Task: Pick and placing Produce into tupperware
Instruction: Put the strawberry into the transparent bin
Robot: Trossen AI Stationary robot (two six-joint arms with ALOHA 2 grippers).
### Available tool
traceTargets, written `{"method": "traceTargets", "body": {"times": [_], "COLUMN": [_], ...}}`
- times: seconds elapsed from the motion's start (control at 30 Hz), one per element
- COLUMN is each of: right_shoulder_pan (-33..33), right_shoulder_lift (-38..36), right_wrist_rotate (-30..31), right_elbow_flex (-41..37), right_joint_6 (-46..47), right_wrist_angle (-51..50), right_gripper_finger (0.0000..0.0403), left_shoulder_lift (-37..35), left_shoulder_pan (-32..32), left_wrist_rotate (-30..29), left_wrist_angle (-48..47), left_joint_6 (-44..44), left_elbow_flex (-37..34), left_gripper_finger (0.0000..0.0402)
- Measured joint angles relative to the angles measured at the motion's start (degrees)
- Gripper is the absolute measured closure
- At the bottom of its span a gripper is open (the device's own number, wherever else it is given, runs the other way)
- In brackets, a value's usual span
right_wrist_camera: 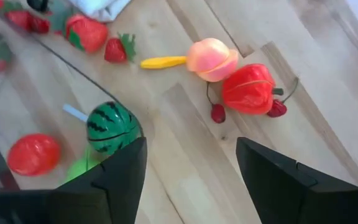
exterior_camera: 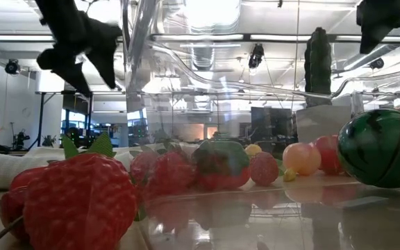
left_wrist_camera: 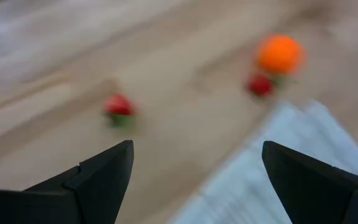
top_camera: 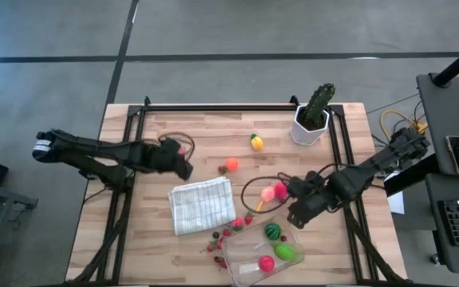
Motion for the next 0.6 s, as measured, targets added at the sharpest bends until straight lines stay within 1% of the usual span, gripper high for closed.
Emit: {"method": "traceTargets", "body": {"times": [0.07, 0.13, 0.2, 0.3, 0.43, 0.6], "right_shoulder_pan": [0.0, 0.0, 0.0, 0.0, 0.0, 0.4], "right_shoulder_lift": [-1.0, -1.6, -1.8, -1.5, -1.1, -1.1], "right_wrist_rotate": [0.8, 1.6, 1.7, 1.8, 1.7, 1.8], "right_elbow_flex": [-0.4, -0.8, -1.0, -1.4, -2.3, -3.1], "right_joint_6": [1.5, 2.8, 3.7, 3.9, 4.3, 7.1], "right_wrist_angle": [0.0, -0.1, -0.2, -0.5, -0.4, -0.5], "right_gripper_finger": [0.0161, 0.0161, 0.0161, 0.0161, 0.0161, 0.0161], "left_shoulder_lift": [0.1, 0.9, 2.0, 4.7, 10.0, 17.6], "left_shoulder_pan": [5.3, 10.9, 16.2, 22.6, 27.5, 30.1], "left_wrist_rotate": [0.0, 1.7, 5.3, 11.7, 16.3, 19.4], "left_wrist_angle": [-2.6, -4.3, -4.4, -1.6, 4.2, 4.4], "left_joint_6": [1.9, 5.7, 10.1, 16.2, 22.7, 27.2], "left_elbow_flex": [-0.1, -0.2, -0.3, -0.3, -0.3, -0.1], "left_gripper_finger": [0.0061, 0.0061, 0.0061, 0.0061, 0.0061, 0.0061]}}
